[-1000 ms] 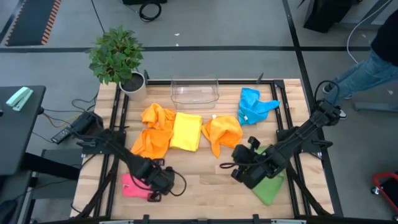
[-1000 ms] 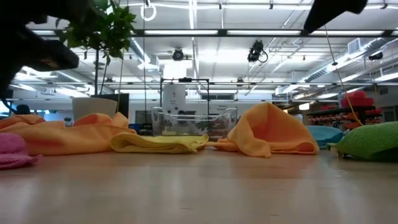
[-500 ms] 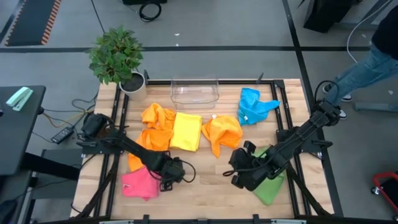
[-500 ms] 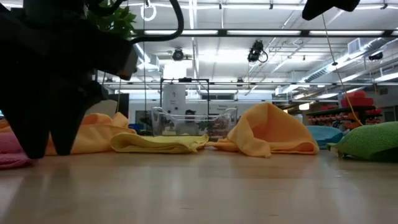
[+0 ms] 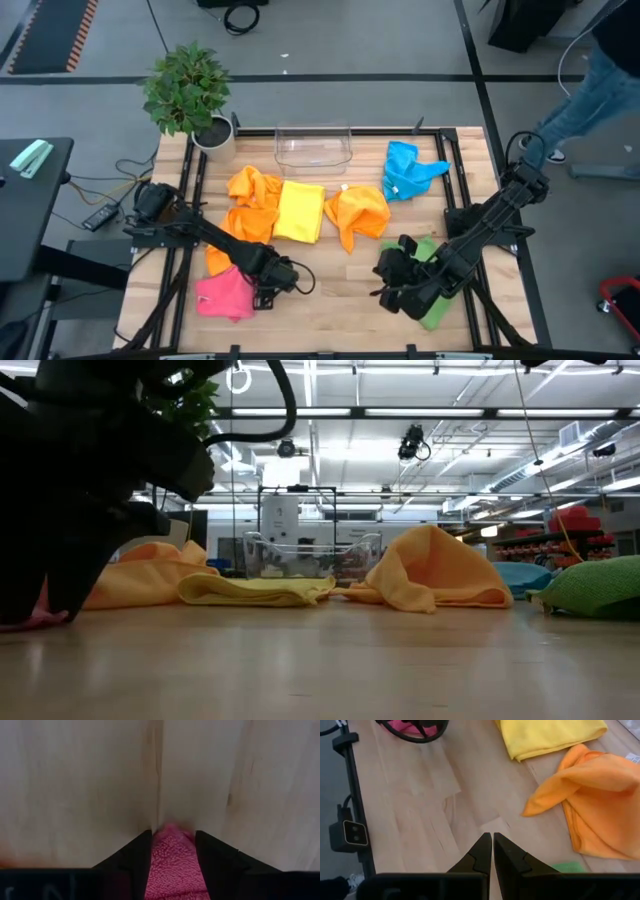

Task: Fold microfiber towels
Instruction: Fold the pink microfiber cloth

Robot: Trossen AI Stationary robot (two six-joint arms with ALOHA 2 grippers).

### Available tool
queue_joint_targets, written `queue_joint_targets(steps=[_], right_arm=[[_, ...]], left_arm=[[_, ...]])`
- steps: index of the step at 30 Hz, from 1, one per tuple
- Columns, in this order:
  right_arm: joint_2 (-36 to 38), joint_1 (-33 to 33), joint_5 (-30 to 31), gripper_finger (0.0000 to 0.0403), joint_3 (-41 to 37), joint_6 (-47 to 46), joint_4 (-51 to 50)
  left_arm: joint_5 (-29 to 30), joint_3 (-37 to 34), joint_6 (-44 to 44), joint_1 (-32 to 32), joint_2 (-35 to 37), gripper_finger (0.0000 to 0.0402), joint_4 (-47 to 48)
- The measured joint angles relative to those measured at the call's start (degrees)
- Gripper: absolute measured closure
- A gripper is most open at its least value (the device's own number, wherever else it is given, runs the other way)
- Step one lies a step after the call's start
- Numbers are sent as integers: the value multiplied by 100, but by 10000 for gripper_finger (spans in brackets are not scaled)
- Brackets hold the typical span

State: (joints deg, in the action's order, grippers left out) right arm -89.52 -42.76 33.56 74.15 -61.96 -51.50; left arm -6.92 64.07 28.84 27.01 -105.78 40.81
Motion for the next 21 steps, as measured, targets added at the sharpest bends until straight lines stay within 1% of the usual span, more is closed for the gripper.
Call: queue_joint_targets(steps=[3,4,6,7,11,15,17,21], right_arm=[[0,-18,68,377,0,-41,-7],[0,-18,68,377,0,-41,-10],[0,-14,70,377,0,-43,-34],[0,-14,70,377,0,-43,-59],[0,34,70,377,0,-41,-121],[-2,122,70,377,0,10,-119],[-2,192,71,377,0,37,-111],[-2,338,72,377,0,165,-95]], left_arm=[[-20,0,-2,-23,2,283,-47],[-24,0,-1,-21,11,304,-49],[-37,10,38,-23,41,362,-35],[-34,45,48,-25,58,380,3],[-17,353,2,-27,263,393,32],[139,948,-221,-24,557,394,33],[395,1282,-388,-8,716,396,53],[1157,1908,-538,-84,972,396,149]])
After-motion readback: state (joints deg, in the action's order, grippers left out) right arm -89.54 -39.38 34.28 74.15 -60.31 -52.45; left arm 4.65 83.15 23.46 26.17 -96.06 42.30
